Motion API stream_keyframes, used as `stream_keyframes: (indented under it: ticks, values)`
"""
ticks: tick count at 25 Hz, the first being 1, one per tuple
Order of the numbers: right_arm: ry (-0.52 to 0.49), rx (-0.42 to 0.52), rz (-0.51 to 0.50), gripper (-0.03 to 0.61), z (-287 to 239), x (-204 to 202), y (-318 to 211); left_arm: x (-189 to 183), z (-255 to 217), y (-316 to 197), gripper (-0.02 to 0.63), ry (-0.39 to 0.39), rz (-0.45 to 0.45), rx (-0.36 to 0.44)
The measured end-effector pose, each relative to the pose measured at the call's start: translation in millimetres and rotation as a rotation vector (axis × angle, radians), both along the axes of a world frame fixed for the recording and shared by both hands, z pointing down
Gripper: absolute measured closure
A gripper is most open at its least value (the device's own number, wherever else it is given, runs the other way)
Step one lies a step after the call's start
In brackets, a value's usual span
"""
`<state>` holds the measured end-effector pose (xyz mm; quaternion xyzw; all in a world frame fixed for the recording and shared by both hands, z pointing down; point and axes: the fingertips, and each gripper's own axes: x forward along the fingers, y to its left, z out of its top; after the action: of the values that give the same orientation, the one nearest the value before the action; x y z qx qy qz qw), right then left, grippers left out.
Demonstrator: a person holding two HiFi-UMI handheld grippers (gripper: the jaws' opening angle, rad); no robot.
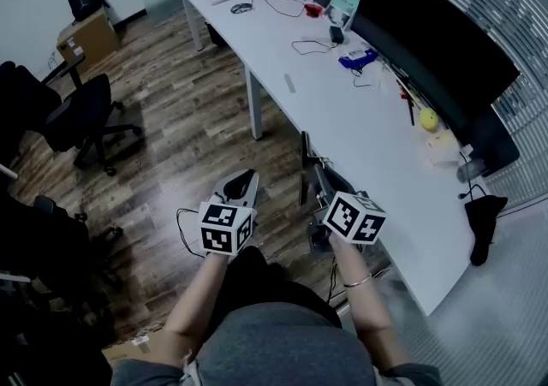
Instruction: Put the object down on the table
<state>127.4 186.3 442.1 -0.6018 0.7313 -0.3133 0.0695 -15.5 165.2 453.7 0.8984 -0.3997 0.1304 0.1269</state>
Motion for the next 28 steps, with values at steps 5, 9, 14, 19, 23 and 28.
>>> stream_keyframes:
  ticks: [5,9,14,19,23,28]
  values:
    - [-0.009,-0.017,0.004,0.565,5.6,1.4,-26.8,-0.8,6.5,-24.6,0.583,-0.005,-0.002,-0.011]
    - [-0.016,-0.031,0.018,0.565,12.2,4.5,-64.4,3.2,11.1,-62.2,0.583,-0.002,0.01,-0.012]
    - [-0.016,-0.049,0.011,0.565,16.8,-1.3,-128.7,2.9,17.9,-124.6,0.583,0.001,0.021,-0.03]
    - [-0.03,-0.068,0.02,0.565,18.8,-8.5,-194.7,-1.4,17.3,-193.4,0.583,0.0,0.03,-0.034]
    - [-0.033,-0.072,0.033,0.565,15.2,-10.5,-242.0,-5.5,14.5,-242.2,0.583,0.002,0.038,-0.029]
    - [-0.034,-0.08,0.057,0.565,12.6,-9.3,-288.2,-15.0,12.2,-287.4,0.583,0.013,0.038,-0.03]
